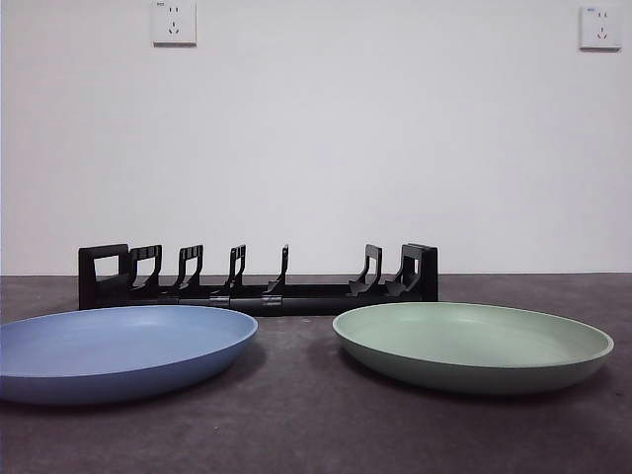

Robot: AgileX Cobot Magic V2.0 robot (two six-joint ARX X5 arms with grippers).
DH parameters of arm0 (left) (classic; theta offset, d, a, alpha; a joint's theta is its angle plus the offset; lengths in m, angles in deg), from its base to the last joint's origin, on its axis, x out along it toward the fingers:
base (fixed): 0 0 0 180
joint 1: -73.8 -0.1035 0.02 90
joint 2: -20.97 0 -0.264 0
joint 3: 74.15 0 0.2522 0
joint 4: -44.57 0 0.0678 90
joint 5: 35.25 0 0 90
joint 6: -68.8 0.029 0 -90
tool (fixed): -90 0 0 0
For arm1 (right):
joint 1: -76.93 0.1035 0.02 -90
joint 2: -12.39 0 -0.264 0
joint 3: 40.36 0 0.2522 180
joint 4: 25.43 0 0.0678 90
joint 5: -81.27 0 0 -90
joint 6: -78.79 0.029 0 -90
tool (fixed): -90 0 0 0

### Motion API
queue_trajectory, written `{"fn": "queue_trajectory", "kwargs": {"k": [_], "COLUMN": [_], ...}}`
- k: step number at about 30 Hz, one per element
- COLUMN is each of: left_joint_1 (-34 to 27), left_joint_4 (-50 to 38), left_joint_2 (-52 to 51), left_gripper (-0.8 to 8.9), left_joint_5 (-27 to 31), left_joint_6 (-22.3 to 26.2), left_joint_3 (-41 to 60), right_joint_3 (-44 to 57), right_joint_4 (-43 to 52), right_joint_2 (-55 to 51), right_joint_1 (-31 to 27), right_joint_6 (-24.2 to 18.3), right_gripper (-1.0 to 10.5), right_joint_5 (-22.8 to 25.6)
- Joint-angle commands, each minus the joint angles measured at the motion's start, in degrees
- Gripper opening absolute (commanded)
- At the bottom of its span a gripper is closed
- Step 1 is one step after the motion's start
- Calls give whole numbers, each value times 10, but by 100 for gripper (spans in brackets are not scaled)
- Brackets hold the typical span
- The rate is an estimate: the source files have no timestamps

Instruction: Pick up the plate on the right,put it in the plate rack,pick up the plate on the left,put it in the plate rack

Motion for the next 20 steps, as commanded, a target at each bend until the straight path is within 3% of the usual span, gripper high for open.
{"fn": "queue_trajectory", "kwargs": {"k": [1,10,20], "left_joint_1": [-2,-2,4], "left_joint_4": [26,148,256], "left_joint_2": [28,129,197], "left_gripper": [-7,-6,-7], "left_joint_5": [-28,-133,-167], "left_joint_6": [-1,35,113], "left_joint_3": [-43,-175,-266], "right_joint_3": [-63,-248,-331], "right_joint_4": [-42,-245,-371], "right_joint_2": [45,180,249], "right_joint_1": [0,0,0], "right_joint_6": [-11,-89,-146], "right_gripper": [-11,-11,-11], "right_joint_5": [-35,-141,-160]}}
